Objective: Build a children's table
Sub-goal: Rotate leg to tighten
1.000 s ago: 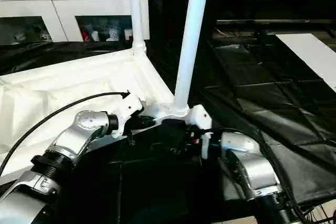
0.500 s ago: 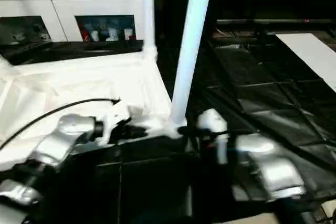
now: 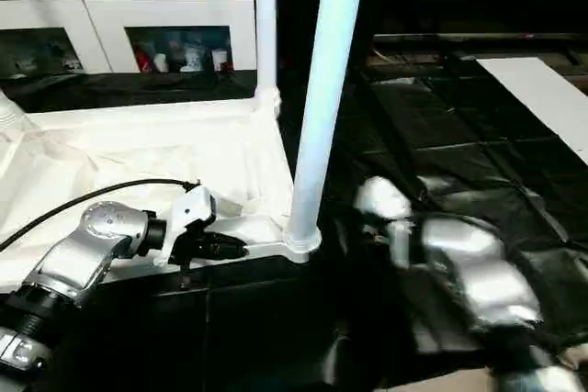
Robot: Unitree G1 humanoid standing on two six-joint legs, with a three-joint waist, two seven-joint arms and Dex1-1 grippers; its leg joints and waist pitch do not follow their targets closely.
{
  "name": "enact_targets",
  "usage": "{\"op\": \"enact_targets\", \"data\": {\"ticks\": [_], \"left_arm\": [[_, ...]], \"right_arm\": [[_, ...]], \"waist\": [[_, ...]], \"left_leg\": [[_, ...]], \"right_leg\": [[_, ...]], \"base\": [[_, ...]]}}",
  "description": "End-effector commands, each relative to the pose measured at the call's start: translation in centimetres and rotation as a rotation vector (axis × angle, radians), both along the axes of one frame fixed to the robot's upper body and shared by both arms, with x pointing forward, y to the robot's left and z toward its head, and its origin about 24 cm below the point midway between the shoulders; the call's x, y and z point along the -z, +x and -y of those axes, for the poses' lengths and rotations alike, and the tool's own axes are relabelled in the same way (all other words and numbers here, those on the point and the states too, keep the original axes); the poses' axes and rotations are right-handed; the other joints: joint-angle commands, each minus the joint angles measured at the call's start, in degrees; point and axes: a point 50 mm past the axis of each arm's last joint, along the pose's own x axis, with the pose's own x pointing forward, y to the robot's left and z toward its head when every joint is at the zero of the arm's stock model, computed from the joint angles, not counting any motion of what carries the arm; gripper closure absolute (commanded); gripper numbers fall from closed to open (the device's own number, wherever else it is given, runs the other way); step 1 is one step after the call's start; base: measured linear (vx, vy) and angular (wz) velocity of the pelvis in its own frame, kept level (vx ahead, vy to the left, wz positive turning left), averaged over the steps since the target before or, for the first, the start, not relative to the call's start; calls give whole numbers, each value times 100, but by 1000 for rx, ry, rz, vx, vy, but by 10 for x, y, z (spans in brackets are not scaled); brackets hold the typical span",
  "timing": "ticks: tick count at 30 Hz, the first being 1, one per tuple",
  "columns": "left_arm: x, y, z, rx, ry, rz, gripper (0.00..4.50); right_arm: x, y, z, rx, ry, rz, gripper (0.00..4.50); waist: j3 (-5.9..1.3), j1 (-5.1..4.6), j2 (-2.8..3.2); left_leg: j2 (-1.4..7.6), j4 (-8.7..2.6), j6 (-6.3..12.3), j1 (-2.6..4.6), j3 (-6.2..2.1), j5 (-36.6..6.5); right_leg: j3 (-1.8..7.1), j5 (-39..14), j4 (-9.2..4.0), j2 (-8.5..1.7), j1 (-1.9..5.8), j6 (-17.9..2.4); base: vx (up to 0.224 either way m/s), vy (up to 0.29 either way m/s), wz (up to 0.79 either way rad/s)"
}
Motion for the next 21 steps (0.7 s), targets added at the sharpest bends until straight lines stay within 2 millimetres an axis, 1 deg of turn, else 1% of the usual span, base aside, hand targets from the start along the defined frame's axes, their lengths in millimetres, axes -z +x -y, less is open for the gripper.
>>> {"op": "enact_targets", "data": {"ticks": [1,2,3,4,5,7,8,10,12,15,16,18,19,20,21], "left_arm": [[10,-7,3,35,33,-51,450],[9,-7,3,36,33,-51,450],[9,-7,3,37,33,-50,450],[9,-7,3,37,34,-50,450],[9,-7,3,37,34,-50,450],[8,-8,3,36,36,-49,450],[8,-8,3,35,38,-47,450],[8,-8,2,32,40,-46,450],[8,-8,2,30,39,-46,450],[9,-8,2,28,39,-47,450],[9,-9,1,25,40,-48,450],[9,-9,1,24,40,-47,450],[9,-9,1,23,40,-47,450],[9,-9,1,23,41,-48,450],[9,-9,1,23,41,-48,450]], "right_arm": [[0,6,-2,0,-43,30,7],[2,8,-4,-1,-61,41,7],[4,10,-5,-3,-87,50,7],[6,12,-5,-3,-109,63,7],[7,13,-6,-3,-122,72,7],[8,17,-8,3,-117,71,7],[8,19,-9,5,-113,71,7],[7,21,-10,7,-104,73,7],[5,22,-11,9,-85,70,7],[6,23,-11,1,-81,68,7],[7,23,-11,-4,-78,65,32],[8,23,-11,-5,-73,66,32],[8,23,-11,-6,-72,66,46],[8,23,-11,-8,-69,68,46],[8,23,-11,-8,-67,68,61]], "waist": [[-299,-9,-30],[-298,-15,-37],[-304,-16,-32],[-294,-22,-33],[-301,-27,-41],[-298,-35,-43],[-296,-33,-62],[-295,-29,-60],[-303,-30,-56],[-296,-30,-66],[-291,-27,-63],[-286,-29,-66],[-289,-30,-63],[-288,-30,-67],[-289,-28,-70]], "left_leg": [[237,-321,508,85,-36,-554],[228,-321,500,67,-40,-493],[224,-316,494,66,-41,-487],[222,-315,478,67,-36,-492],[220,-311,465,65,-36,-511],[215,-309,472,65,-33,-566],[220,-312,482,61,-35,-579],[226,-312,491,62,-38,-579],[223,-303,508,62,-38,-521],[221,-302,514,59,-36,-554],[228,-306,485,65,-36,-623],[228,-312,450,68,-37,-683],[226,-309,447,66,-38,-675],[226,-311,443,65,-40,-672],[226,-310,441,64,-39,-665]], "right_leg": [[241,251,-306,-298,242,-1618],[237,328,-294,-291,254,-1614],[235,351,-287,-295,256,-1621],[238,352,-294,-293,251,-1612],[240,339,-285,-302,256,-1614],[241,294,-290,-301,258,-1620],[242,242,-289,-303,262,-1608],[245,240,-290,-302,263,-1602],[243,346,-272,-297,263,-1617],[245,330,-272,-299,263,-1628],[246,243,-282,-307,257,-1630],[247,177,-288,-301,258,-1617],[248,203,-283,-299,259,-1617],[248,204,-282,-300,261,-1616],[248,215,-279,-299,261,-1614]], "base": [[0,0,0],[0,0,0],[0,0,0],[0,0,0],[0,0,0],[0,0,0],[0,0,0],[0,0,0],[0,0,0],[0,0,0],[0,0,0],[0,0,0],[0,0,0],[0,0,0],[0,0,0]]}}
